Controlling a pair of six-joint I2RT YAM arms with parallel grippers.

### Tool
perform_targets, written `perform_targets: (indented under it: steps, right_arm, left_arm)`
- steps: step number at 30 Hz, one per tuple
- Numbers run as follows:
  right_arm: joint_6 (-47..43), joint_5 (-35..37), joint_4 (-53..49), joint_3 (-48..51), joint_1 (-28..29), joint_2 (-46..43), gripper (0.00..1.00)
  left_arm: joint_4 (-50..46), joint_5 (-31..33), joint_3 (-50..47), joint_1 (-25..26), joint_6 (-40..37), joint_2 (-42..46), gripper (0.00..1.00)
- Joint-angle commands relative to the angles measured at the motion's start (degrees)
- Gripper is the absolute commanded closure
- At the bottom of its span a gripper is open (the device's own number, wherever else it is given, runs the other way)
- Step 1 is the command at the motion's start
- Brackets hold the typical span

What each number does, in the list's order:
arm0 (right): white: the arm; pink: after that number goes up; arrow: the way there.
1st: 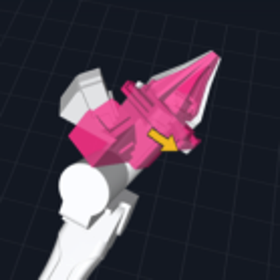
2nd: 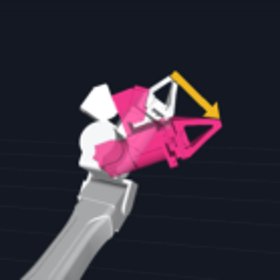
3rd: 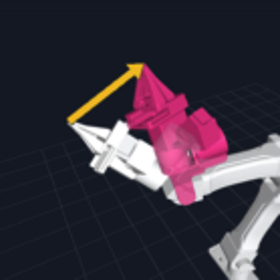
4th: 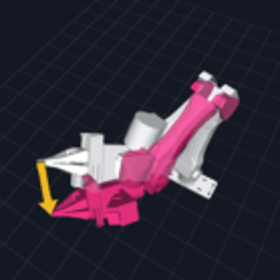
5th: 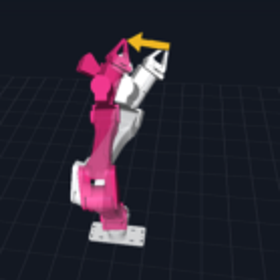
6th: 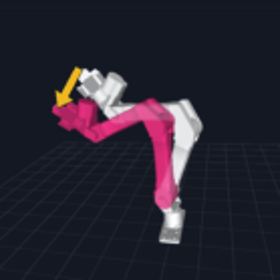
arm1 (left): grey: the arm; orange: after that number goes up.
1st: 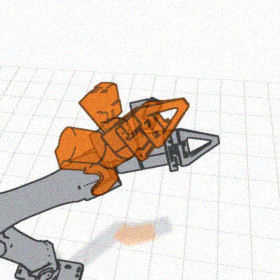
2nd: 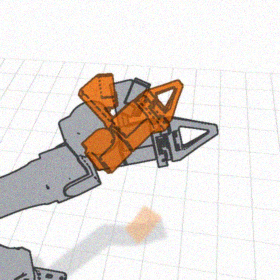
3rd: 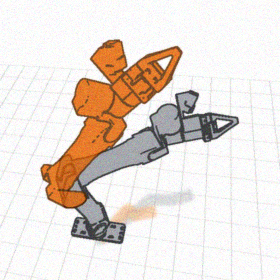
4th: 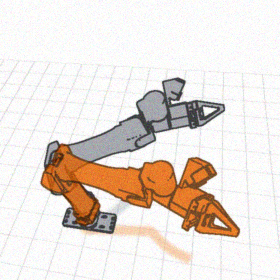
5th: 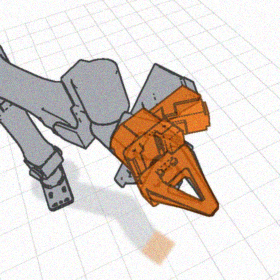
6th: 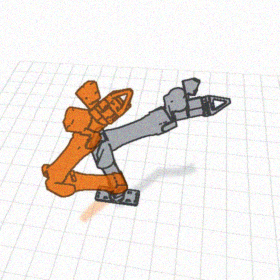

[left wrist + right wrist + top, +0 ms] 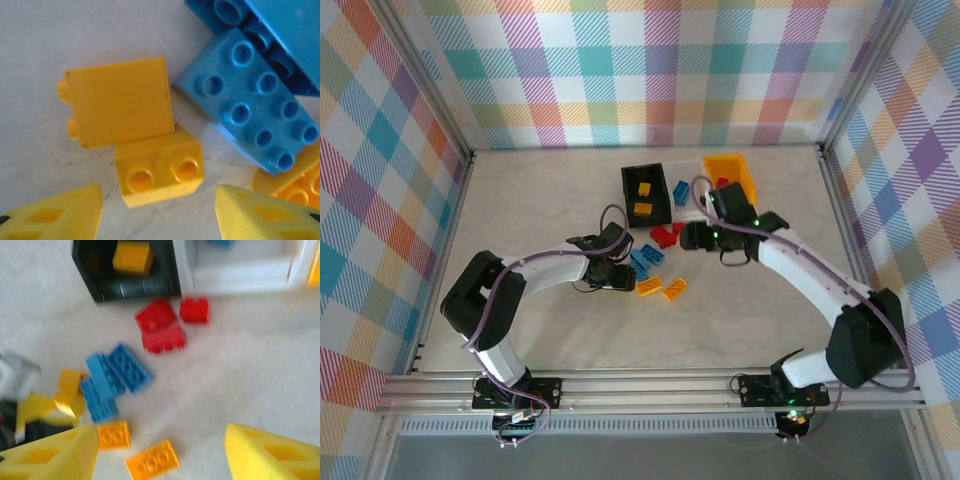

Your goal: Sort the legos into containers by color

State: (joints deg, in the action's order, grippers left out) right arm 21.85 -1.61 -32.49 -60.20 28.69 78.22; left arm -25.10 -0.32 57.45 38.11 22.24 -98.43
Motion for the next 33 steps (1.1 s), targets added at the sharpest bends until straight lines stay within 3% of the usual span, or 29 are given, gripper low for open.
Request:
perform_targets:
  steps: [1, 9, 11, 13, 18, 23, 27, 33]
  right_arm:
    - [4.1, -0.9, 0.1, 6.8, 1.3, -5.7, 0.33]
    - [9.0, -0.8, -1.1, 17.1, 3.7, -13.1, 0.33]
    - [10.2, -1.0, -1.3, 18.1, 4.6, -12.6, 0.33]
    - [11.2, -0.2, -1.1, 18.1, 6.7, -10.9, 0.26]
    - [12.7, 0.1, 1.6, 17.4, 9.5, -6.2, 0.19]
    - [13.1, 0.3, 3.9, 17.5, 9.5, -5.1, 0.15]
    - [13.4, -0.9, 4.8, 17.5, 9.5, -2.5, 0.15]
    - [14.2, -2.3, 6.7, 18.5, 9.6, -2.1, 0.15]
  left_arm:
    - [-0.3, 2.9, 3.0, -0.4, -1.5, -2.9, 0.40]
    - [-1.3, 3.8, 5.6, -0.3, -1.7, -6.2, 0.56]
    - [-1.1, 4.0, 4.9, -0.4, -1.6, -5.5, 0.65]
    - [-0.9, 4.2, 4.1, -0.3, -1.4, -4.5, 0.72]
    - [-2.0, 4.3, 1.6, -0.3, -1.1, -0.6, 0.79]
    - [-5.6, 5.7, -1.2, -0.3, -1.2, 7.9, 0.80]
    - [-9.9, 7.2, 2.3, -0.9, -3.2, 12.7, 0.78]
    - [-14.6, 6.4, 20.0, -3.7, -9.5, 4.6, 0.78]
